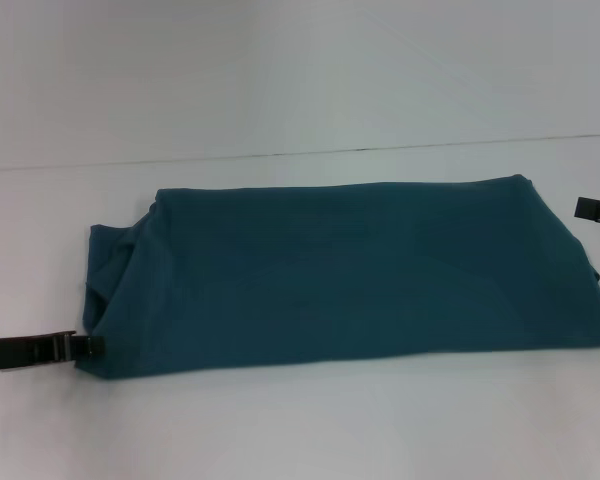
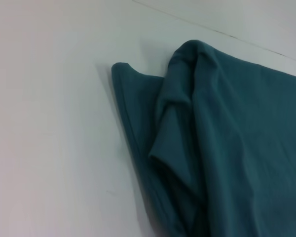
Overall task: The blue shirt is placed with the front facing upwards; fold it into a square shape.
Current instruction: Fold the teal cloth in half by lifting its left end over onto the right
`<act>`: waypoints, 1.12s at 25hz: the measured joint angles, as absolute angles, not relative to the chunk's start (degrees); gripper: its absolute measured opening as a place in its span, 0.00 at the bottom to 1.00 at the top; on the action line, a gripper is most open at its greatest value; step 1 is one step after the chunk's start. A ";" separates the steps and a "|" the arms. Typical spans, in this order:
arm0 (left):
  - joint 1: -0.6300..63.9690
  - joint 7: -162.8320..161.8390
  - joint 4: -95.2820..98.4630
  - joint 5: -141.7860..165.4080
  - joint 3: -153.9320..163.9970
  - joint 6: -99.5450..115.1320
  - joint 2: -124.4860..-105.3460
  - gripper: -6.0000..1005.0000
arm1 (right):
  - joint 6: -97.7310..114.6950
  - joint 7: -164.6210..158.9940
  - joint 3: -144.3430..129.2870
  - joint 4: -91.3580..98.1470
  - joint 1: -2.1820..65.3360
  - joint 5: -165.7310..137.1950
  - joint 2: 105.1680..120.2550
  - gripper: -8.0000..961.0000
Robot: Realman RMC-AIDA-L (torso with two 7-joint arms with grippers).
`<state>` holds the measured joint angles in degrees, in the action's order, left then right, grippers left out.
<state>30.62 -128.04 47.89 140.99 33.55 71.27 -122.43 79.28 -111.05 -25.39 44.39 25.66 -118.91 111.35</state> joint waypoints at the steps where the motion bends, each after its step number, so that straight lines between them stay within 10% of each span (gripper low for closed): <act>1: 30.66 -128.04 47.88 141.00 33.70 71.28 -122.43 0.33 | 79.28 -111.03 -25.40 44.39 25.66 -118.91 111.37 0.92; 11: 30.94 -128.26 47.68 141.06 34.65 71.72 -122.43 0.03 | 79.28 -110.82 -25.39 44.34 25.66 -118.91 111.38 0.92; 28: 29.69 -128.88 49.81 142.69 32.90 72.04 -121.79 0.03 | 79.20 -110.82 -25.40 44.21 25.05 -118.91 111.46 0.92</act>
<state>29.68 -128.88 49.81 142.69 32.90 72.04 -121.79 79.20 -110.82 -25.40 44.21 25.05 -118.91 111.46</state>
